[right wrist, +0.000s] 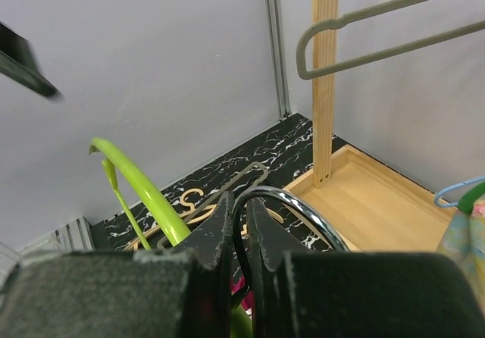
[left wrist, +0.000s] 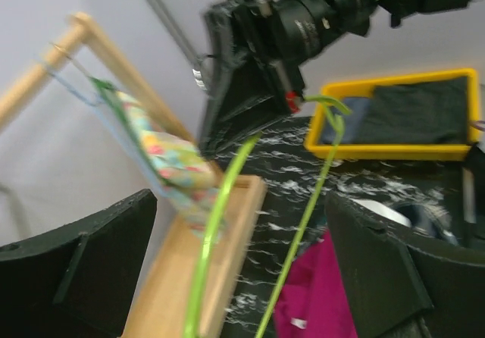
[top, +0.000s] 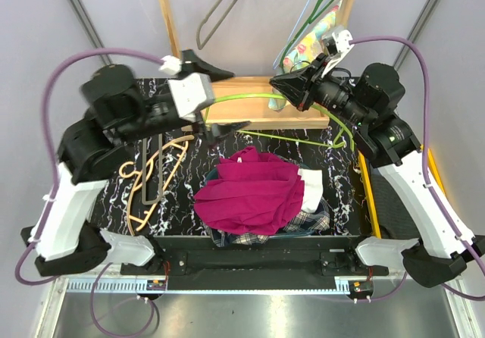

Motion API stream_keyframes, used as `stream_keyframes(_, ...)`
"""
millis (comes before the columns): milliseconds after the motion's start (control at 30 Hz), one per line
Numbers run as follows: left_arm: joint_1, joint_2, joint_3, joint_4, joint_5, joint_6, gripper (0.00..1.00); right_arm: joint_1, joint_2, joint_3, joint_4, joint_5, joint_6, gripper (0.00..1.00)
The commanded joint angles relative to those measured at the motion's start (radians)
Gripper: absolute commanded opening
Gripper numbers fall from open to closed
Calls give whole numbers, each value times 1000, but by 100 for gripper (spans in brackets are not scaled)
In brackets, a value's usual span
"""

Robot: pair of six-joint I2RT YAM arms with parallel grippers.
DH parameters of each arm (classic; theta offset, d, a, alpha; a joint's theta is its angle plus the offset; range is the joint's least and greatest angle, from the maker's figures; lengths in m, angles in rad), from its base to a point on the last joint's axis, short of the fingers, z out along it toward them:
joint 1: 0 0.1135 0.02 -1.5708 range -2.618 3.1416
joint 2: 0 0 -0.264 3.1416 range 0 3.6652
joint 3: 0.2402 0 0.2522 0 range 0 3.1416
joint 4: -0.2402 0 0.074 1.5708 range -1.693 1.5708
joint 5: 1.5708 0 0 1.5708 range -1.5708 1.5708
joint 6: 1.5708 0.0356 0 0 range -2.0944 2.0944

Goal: Remove the skirt from the hanger

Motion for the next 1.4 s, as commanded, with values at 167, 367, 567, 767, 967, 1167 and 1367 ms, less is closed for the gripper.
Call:
stream_keyframes(167, 109, 118, 12, -92, 239, -157, 99, 104, -8, -10, 114, 79, -58, 0)
stream_keyframes(367, 138, 159, 19, -119, 260, -140, 99, 119, -11, -6, 122, 89, -68, 0)
stream_keyframes(567, 172, 176, 33, -117, 331, -126, 55, 119, -11, -29, 123, 89, -71, 0)
stream_keyframes(767, 202, 153, 44, -117, 292, -117, 0, 121, -9, -69, 140, 103, -68, 0)
stream_keyframes(967, 343, -17, -183, -76, 153, -108, 0, 121, 1, -63, 183, 178, -68, 68)
stream_keyframes(1167, 562, -212, -466, -31, 47, -99, 0, 121, -22, -44, 230, 290, -115, 100)
stream_keyframes(1367, 738, -341, -628, -48, 18, -100, 0, 121, -29, 3, 284, 353, -149, 100)
